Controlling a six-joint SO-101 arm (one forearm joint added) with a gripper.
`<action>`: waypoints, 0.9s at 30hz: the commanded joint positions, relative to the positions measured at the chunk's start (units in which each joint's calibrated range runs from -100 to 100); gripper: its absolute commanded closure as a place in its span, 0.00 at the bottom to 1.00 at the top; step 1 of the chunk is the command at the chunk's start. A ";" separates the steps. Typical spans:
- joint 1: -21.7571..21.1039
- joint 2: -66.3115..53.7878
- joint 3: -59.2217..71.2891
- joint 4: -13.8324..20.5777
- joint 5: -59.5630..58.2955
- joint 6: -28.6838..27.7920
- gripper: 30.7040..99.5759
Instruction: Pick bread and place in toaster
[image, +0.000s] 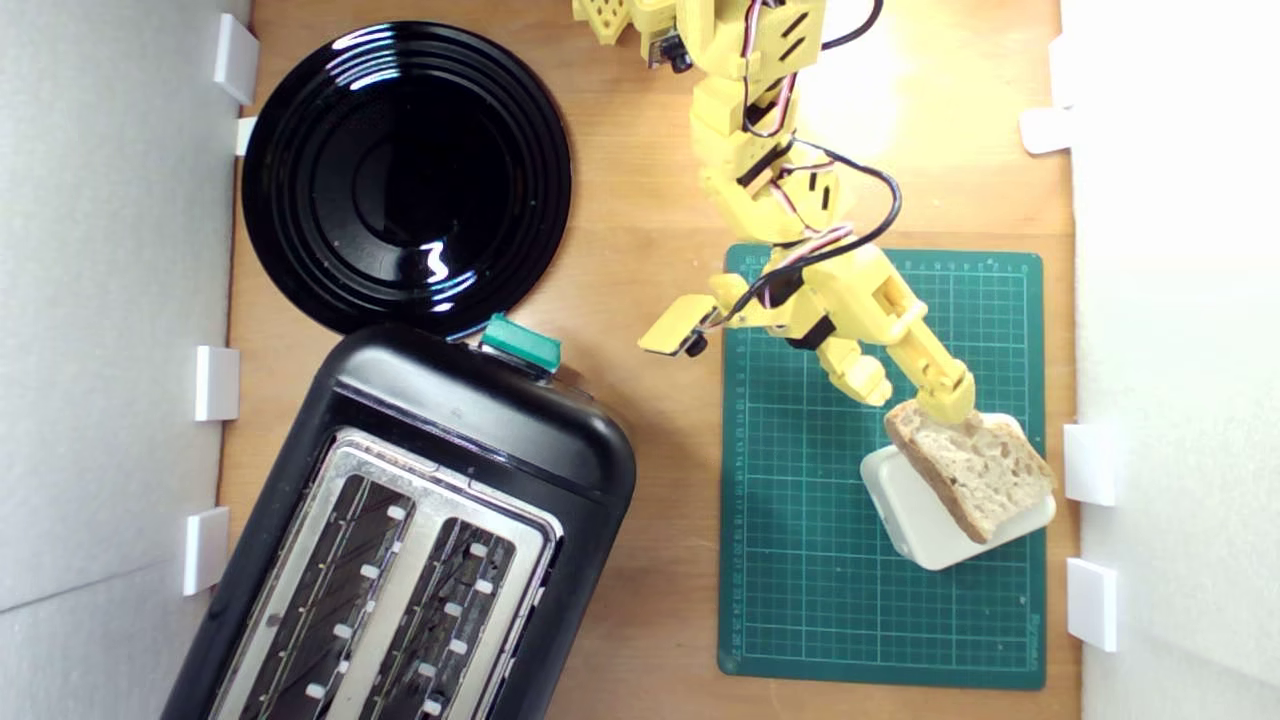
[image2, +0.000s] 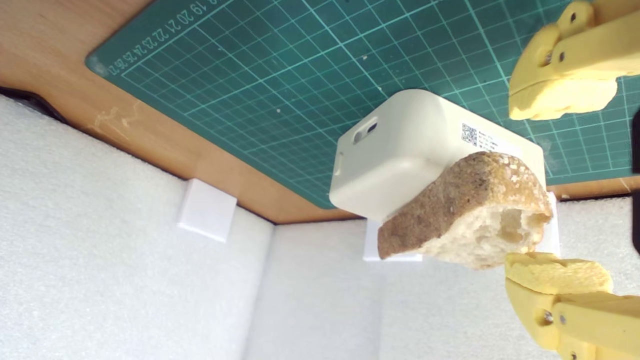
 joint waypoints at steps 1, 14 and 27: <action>-1.56 -0.07 -3.94 -0.48 -1.86 0.40 0.16; -2.12 1.18 -6.03 -0.57 -1.69 0.45 0.16; -2.37 4.18 -10.11 -0.57 -1.52 0.50 0.16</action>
